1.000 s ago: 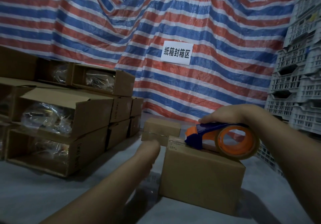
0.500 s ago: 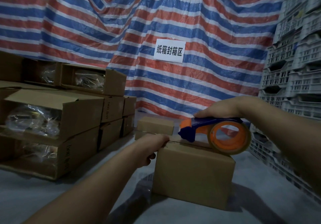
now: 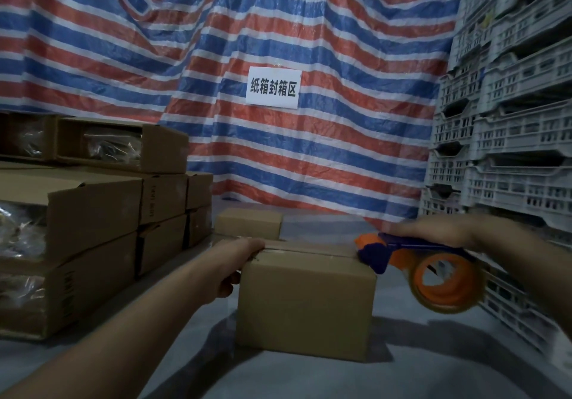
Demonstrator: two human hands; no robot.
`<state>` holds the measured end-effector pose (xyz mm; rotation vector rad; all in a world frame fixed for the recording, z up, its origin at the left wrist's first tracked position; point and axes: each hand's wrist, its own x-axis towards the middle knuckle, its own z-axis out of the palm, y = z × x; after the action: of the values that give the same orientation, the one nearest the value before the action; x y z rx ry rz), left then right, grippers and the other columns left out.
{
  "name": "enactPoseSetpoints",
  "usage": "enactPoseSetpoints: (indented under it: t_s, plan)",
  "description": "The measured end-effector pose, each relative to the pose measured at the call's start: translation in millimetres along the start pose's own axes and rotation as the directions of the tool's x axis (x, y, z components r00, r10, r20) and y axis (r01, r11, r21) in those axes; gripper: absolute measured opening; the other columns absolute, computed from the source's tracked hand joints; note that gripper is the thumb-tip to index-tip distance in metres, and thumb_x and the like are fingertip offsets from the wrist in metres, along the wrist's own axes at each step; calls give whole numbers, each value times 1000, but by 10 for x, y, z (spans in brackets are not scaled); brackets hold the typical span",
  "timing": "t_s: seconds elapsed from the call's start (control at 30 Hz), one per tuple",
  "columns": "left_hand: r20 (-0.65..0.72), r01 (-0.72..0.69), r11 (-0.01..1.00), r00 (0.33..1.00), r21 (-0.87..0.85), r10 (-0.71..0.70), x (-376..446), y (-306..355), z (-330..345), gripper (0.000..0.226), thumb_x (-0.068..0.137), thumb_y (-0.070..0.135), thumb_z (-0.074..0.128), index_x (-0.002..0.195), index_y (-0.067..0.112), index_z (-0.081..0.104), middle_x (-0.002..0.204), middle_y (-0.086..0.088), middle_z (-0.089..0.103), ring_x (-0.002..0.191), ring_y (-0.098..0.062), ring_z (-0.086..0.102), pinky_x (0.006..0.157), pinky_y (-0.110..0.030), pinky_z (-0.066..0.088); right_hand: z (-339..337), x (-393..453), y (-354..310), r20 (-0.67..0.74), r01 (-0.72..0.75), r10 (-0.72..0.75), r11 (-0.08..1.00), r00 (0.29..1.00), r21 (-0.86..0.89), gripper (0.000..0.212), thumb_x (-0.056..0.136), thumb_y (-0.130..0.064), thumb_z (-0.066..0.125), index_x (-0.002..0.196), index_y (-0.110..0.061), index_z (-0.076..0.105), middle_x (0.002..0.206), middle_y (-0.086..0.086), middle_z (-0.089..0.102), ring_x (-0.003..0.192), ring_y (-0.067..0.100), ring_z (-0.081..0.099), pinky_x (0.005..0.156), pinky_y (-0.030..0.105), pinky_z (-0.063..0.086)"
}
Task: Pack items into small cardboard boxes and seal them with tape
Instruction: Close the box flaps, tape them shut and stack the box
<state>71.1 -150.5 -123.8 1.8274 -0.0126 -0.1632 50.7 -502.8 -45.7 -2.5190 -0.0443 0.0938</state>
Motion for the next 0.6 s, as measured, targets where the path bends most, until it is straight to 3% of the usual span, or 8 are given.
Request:
enactPoseSetpoints:
  t_s: [0.1,0.17,0.23,0.3,0.33,0.4,0.5,0.6]
  plan:
    - [-21,-18,993,1000,118,20,-57,78,-37,39,94,54,54,99,18,66,87,-4,63,78,-19,53,62,-29,37,109,-40,83,-82,48,-47,999,996,8,108,48,-92,70,130,-22,64,121,11,71,111,34,68,108,54,45]
    - [-98,-98,892,983,440,156,-72,195,-49,42,100,53,43,99,17,65,87,-4,63,79,-19,56,64,-30,41,141,-106,93,-114,51,-49,999,992,15,102,51,-95,65,128,-28,65,120,4,72,108,25,69,108,49,46]
    - [-135,-131,543,896,830,422,-135,339,4,36,101,47,41,106,19,62,81,2,56,82,-19,57,70,-32,48,162,-118,136,-95,11,-4,997,996,74,103,52,-94,64,123,-20,69,115,13,73,102,25,70,106,51,48]
    - [83,-210,133,778,969,623,-251,490,192,43,96,55,41,124,24,52,95,3,55,91,-17,56,80,-35,52,192,-119,151,-71,-10,17,995,997,101,97,60,-89,63,118,-11,71,106,19,74,88,27,69,102,48,51]
    - [209,-309,50,743,950,635,-302,546,326,54,94,63,35,132,27,47,112,1,58,102,-17,56,88,-36,51,204,-131,147,-68,-7,13,996,998,91,94,65,-86,60,118,-9,71,99,17,74,84,25,67,95,43,53]
    - [339,-482,120,751,868,567,-379,613,606,69,91,72,25,144,29,39,143,0,49,126,-17,47,102,-38,41,205,-156,145,-52,10,-6,996,999,86,90,66,-80,53,118,-9,71,90,12,73,79,21,66,84,35,53]
    - [463,-595,211,763,776,451,-381,542,904,68,91,75,32,147,38,33,149,4,45,128,-16,47,98,-37,39,226,-185,153,-51,26,-22,997,998,68,89,66,-82,49,115,-11,71,91,16,74,79,19,67,86,35,53]
    - [462,-584,158,755,796,466,-327,410,929,72,90,76,32,152,43,19,157,9,33,136,-14,40,101,-34,35,251,-193,187,-44,55,-52,996,998,69,90,71,-82,46,117,-9,69,93,14,73,82,21,66,95,42,52]
